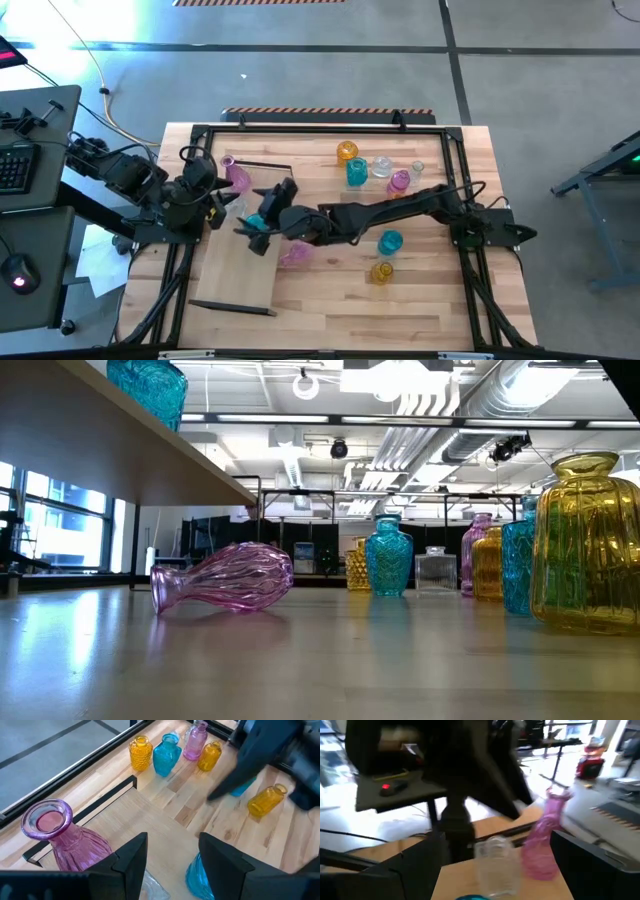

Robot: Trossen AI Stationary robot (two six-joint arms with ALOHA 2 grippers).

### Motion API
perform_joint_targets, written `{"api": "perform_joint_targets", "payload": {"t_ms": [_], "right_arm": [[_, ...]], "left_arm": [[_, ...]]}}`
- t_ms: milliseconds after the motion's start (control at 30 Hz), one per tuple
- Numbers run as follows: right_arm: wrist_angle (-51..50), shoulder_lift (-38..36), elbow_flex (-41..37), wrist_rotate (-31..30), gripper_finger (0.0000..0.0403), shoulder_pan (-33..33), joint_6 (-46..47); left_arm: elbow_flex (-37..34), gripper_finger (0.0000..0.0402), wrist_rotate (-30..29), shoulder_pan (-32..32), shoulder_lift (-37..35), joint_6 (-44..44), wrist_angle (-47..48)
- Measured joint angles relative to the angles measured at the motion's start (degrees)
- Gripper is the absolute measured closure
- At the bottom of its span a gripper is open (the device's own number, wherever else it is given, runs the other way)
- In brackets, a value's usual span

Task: Sort vases onto shelf
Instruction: Put the bottom left blue flower vase on the shelf

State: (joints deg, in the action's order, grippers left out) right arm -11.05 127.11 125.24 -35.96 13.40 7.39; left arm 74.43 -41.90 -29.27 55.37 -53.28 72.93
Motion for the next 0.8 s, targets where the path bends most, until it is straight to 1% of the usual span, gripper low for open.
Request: {"api": "perform_joint_targets", "payload": {"t_ms": [100, 167, 233, 300, 367, 433, 567, 600, 633, 700, 767, 800], "right_arm": [[-10.04, -0.02, 4.67, -6.54, 0.0072, 0.92, 0.43], [-17.45, -0.04, 6.99, -11.41, 0.0089, 1.58, 2.31], [-24.1, -0.04, 8.41, -15.01, 0.0114, 2.06, 5.86], [-29.16, -0.04, 8.65, -16.32, 0.015, 2.2, 11.16], [-33.14, -0.04, 7.71, -14.92, 0.0195, 2.17, 16.8], [-35.48, 0.0, 6.41, -12.29, 0.0248, 1.89, 21.22], [-34.51, 0.03, 3.84, -9.29, 0.0364, 1.15, 22.39], [-34.41, 0.07, 3.63, -8.95, 0.0383, 0.84, 21.86], [-34.16, 0.05, 3.44, -8.49, 0.0391, 0.5, 20.91], [-34.59, 0.0, 3.36, -6.1, 0.0385, -0.69, 20.85], [-34.86, 0.0, 3.29, -0.97, 0.0386, -2.56, 20.73], [-34.8, 0.0, 3.29, 1.51, 0.0393, -3.33, 20.38]], "left_arm": [[0.0, 0.0232, -5.11, -3.26, -0.14, 0.01, -0.16], [0.0, 0.0232, -6.62, -6.01, -0.98, 0.0, -0.03], [0.07, 0.0232, -7.78, -8.04, -1.58, -0.04, 0.22], [0.07, 0.0232, -9.8, -9.54, -1.88, -0.4, 0.44], [0.07, 0.0232, -11.42, -10.51, -1.97, -0.99, 0.77], [0.07, 0.0232, -12.86, -10.98, -2.35, -1.08, 0.8], [0.07, 0.0232, -13.5, -10.98, -2.34, -1.05, 0.91], [0.07, 0.0232, -13.5, -10.98, -2.34, -0.81, 0.88], [0.07, 0.0232, -13.5, -10.98, -2.36, -0.62, 0.89], [0.07, 0.0232, -13.48, -10.98, -2.38, -0.65, 0.89], [0.07, 0.0232, -13.45, -10.96, -2.34, -0.99, 0.89], [0.07, 0.0232, -13.45, -10.97, -2.35, -1.1, 0.88]]}}
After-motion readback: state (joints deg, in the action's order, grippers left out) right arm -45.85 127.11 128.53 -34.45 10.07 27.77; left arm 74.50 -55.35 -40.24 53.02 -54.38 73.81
